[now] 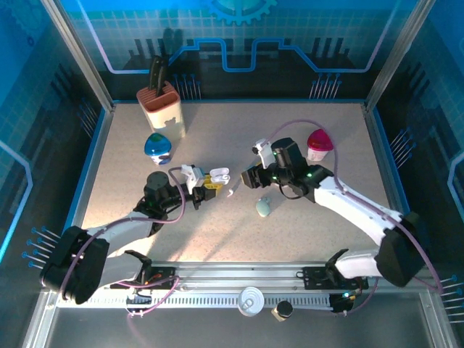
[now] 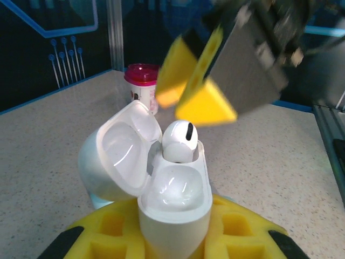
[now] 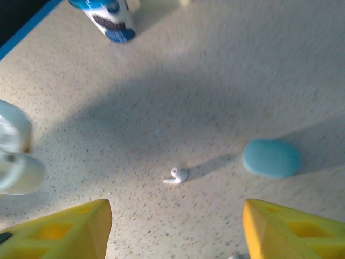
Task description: Insert the wireless bluetooth earbuds into the charging case
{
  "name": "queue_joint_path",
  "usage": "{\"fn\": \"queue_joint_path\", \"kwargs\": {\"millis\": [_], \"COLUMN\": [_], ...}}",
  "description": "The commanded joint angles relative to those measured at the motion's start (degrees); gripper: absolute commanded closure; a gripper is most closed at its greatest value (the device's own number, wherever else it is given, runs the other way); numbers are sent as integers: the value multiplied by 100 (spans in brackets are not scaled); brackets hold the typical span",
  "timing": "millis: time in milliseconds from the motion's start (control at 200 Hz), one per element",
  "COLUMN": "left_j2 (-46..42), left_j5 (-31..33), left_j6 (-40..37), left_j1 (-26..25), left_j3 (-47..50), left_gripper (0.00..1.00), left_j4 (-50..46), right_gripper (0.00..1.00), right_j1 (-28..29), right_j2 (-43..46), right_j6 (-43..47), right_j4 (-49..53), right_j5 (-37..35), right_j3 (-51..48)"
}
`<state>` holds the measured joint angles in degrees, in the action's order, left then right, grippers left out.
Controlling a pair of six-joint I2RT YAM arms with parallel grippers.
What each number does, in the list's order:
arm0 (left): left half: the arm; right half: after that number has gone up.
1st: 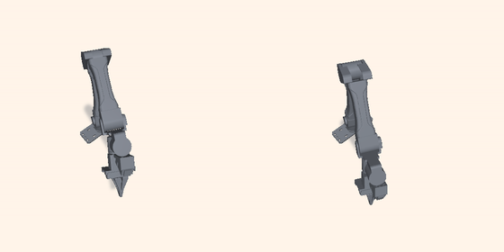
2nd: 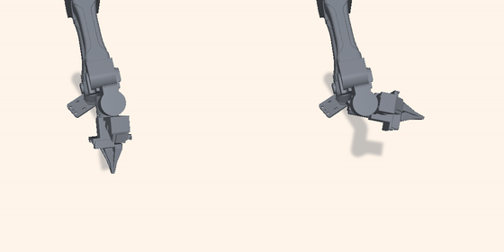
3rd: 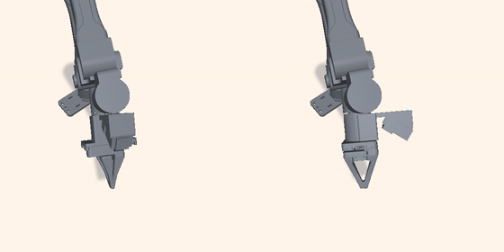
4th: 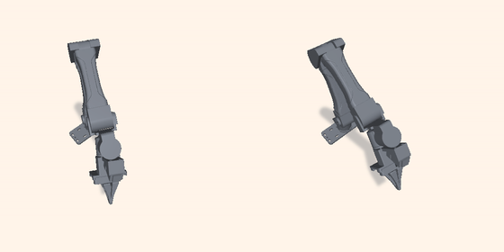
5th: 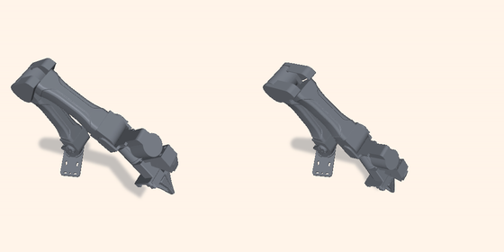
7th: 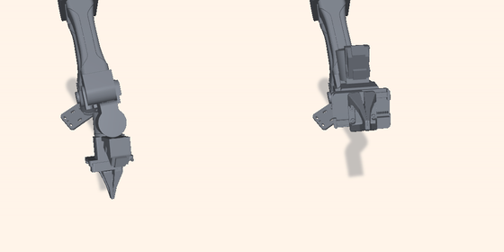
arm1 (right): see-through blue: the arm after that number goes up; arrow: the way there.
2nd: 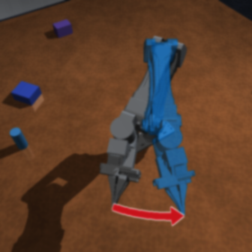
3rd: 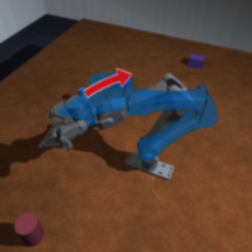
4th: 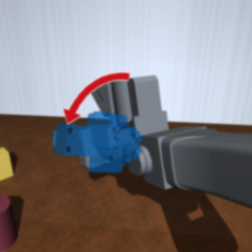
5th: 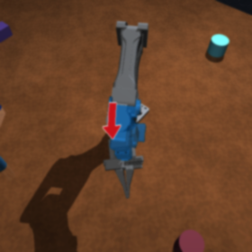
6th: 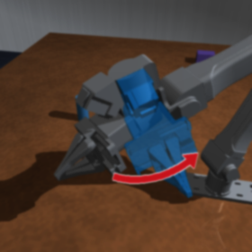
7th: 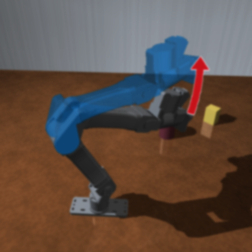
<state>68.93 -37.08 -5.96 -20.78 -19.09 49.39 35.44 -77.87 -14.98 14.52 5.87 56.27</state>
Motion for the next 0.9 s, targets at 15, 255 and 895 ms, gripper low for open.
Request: {"fn": "queue_joint_path", "kwargs": {"millis": [15, 255, 895], "left_j2": [-52, -171, -197], "left_j5": [196, 217, 183], "left_j6": [143, 124, -160], "left_j1": [69, 135, 177], "left_j3": [136, 227, 250], "left_gripper": [90, 90, 89], "left_j4": [761, 790, 510], "right_gripper": [38, 42, 52], "right_j1": [-33, -18, 200], "right_j2": [-723, -2072, -4017], "right_j6": [-896, -946, -444], "right_j4": [102, 222, 1276], "right_j5": [348, 830, 769], "right_j3": [156, 783, 2432]}}
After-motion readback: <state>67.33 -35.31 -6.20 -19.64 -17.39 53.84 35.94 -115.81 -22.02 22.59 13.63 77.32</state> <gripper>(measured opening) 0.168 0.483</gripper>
